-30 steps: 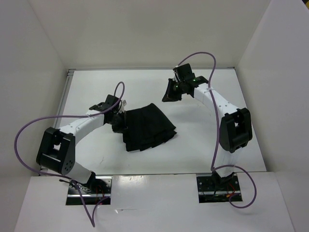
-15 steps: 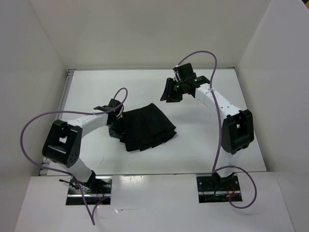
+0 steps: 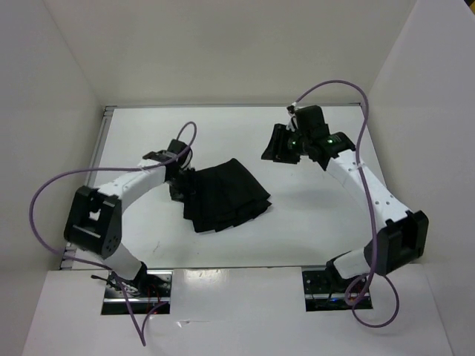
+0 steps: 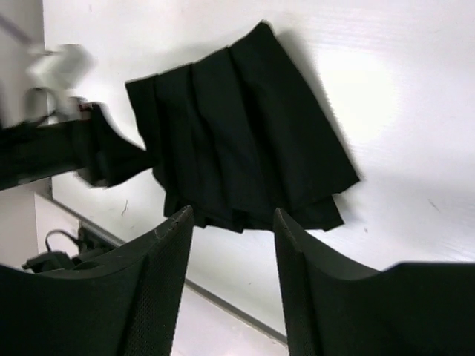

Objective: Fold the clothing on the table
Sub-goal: Fold the skirt

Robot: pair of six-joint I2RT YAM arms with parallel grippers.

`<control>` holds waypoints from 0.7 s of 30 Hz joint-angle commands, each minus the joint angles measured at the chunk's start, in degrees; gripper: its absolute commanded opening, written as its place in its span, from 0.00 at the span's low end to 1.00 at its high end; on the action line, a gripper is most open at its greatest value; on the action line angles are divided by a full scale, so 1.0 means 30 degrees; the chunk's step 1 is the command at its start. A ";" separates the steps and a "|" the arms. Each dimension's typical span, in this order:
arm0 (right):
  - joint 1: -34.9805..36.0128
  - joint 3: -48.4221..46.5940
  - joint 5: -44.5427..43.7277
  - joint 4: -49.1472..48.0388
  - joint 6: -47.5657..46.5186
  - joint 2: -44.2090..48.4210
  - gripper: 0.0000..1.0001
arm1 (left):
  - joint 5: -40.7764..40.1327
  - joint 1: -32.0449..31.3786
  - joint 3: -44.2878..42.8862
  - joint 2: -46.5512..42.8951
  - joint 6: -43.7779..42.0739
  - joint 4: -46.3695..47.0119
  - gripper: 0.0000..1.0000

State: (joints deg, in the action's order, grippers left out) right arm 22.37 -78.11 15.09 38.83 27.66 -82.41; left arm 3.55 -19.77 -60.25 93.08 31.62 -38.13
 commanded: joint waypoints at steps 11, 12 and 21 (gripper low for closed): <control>-0.6424 0.3531 -0.1257 -0.0052 -0.1130 0.7605 0.72 | -0.0362 0.1373 -0.2422 -1.0691 0.1148 -0.0152 0.77; -0.6721 0.3709 -0.0961 0.0209 -0.1308 0.7810 0.72 | -0.0364 0.1375 -0.1924 -1.1129 0.1325 -0.0152 0.77; -0.7484 0.5440 -0.0343 0.1061 -0.1923 0.8369 0.73 | -0.0539 0.1551 0.1948 -1.3213 0.2616 0.0317 0.79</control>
State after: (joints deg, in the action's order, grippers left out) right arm 0.99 -61.98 12.86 41.08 24.05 -58.15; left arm 2.59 -15.40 -53.84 56.49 37.58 -38.85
